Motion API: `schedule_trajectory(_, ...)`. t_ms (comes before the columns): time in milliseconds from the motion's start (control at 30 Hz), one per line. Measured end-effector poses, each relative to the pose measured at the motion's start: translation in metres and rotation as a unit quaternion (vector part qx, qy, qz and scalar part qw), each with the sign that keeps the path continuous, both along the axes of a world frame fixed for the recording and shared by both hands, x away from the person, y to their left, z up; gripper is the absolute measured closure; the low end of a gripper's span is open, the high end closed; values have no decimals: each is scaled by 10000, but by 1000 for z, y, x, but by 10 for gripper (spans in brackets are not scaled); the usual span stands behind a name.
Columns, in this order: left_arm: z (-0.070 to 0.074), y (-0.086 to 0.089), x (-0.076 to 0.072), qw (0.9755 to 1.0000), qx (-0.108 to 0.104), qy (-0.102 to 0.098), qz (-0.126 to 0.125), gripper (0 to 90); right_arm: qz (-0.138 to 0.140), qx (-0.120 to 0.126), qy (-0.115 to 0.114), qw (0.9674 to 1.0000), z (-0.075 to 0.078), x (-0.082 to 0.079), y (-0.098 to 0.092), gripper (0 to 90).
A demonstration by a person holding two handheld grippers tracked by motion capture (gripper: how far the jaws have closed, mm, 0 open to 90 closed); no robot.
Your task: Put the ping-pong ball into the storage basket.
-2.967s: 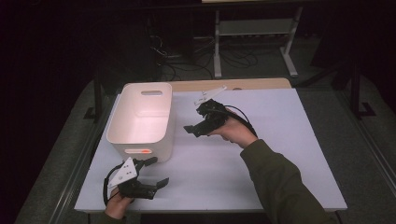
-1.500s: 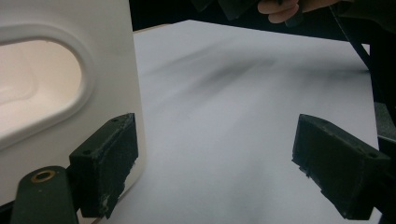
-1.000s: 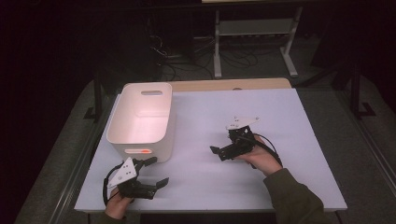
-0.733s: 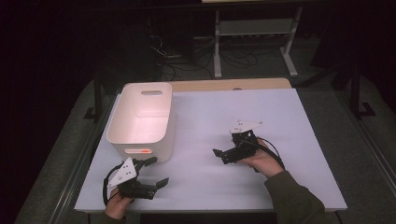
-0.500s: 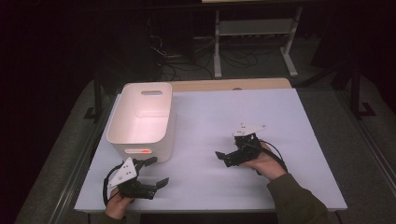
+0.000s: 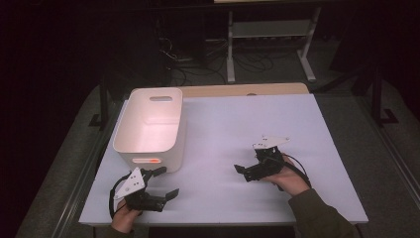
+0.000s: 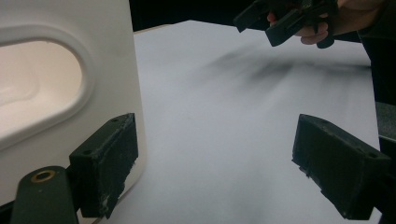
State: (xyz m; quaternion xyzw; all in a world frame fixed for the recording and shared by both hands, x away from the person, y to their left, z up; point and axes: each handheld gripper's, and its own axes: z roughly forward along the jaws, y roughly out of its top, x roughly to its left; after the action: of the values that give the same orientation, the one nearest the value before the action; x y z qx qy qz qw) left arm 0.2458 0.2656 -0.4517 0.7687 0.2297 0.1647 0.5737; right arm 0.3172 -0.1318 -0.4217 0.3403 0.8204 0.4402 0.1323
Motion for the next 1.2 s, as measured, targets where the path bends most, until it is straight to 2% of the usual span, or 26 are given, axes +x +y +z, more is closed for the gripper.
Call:
schedule_trajectory(467,0,0,0,10000,-9,-1,9,140,-111,-29,23,9999,-7,-13,-19,0)
schedule_trajectory(900,0,0,0,10000,4,-10,7,140,-329,148,41,9993,-10,-25,-40,0)
schedule_trajectory(1200,0,0,0,10000,-16,5,10,140,-419,181,33,9990,-13,-31,-50,0)
